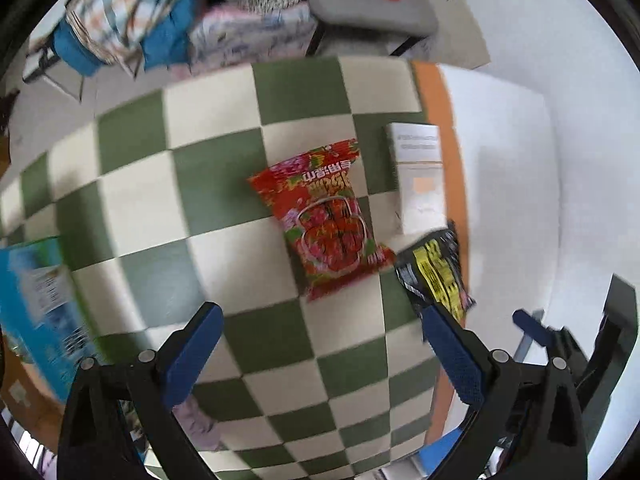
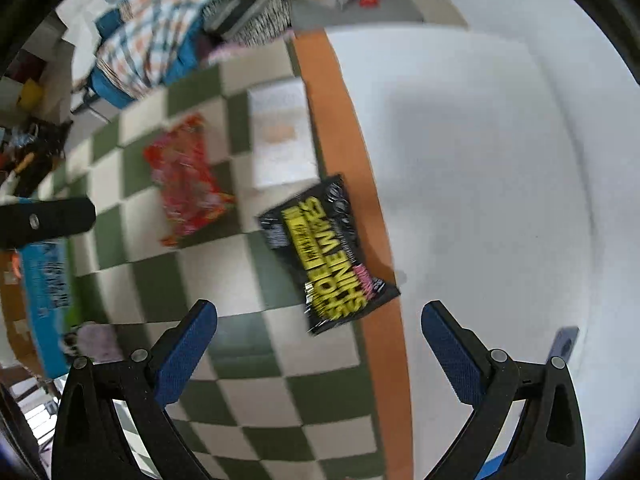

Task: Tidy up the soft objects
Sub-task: 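Grasp the red floral bag with the left tool while the right grasps the black wipes, then carry both packs into the cardboard box and open both tools to release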

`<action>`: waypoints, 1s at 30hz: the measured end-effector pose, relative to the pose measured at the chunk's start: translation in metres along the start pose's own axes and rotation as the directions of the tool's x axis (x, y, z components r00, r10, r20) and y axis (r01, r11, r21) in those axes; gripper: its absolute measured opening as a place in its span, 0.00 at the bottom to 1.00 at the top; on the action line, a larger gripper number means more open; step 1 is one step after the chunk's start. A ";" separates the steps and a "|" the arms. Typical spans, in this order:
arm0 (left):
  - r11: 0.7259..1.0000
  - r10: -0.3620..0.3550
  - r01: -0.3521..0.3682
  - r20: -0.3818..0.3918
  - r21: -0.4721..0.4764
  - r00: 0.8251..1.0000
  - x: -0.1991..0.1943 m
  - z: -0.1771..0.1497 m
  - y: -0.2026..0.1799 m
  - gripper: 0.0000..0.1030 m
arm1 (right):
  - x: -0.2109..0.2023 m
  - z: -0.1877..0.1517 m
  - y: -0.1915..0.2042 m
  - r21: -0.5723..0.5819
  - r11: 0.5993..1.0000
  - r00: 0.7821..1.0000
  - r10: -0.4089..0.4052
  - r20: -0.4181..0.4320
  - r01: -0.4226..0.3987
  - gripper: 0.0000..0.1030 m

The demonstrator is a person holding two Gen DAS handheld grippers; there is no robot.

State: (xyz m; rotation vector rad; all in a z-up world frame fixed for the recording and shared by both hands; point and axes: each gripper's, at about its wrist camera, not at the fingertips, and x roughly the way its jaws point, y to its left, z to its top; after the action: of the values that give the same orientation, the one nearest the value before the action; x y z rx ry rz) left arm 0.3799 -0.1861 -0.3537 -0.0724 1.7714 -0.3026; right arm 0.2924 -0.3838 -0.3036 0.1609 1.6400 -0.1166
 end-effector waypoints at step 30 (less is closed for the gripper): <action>0.983 0.183 -0.183 0.012 0.023 0.983 0.076 0.029 -0.047 0.42 | 0.117 0.040 0.005 -0.048 0.997 0.982 -0.064 -0.178 0.057 0.80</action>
State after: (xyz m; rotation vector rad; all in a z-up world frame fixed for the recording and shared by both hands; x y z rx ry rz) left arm 0.3859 -0.2521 -0.4202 0.1058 1.7497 -0.1904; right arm 0.3242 -0.3813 -0.4231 0.0911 1.8263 -0.1163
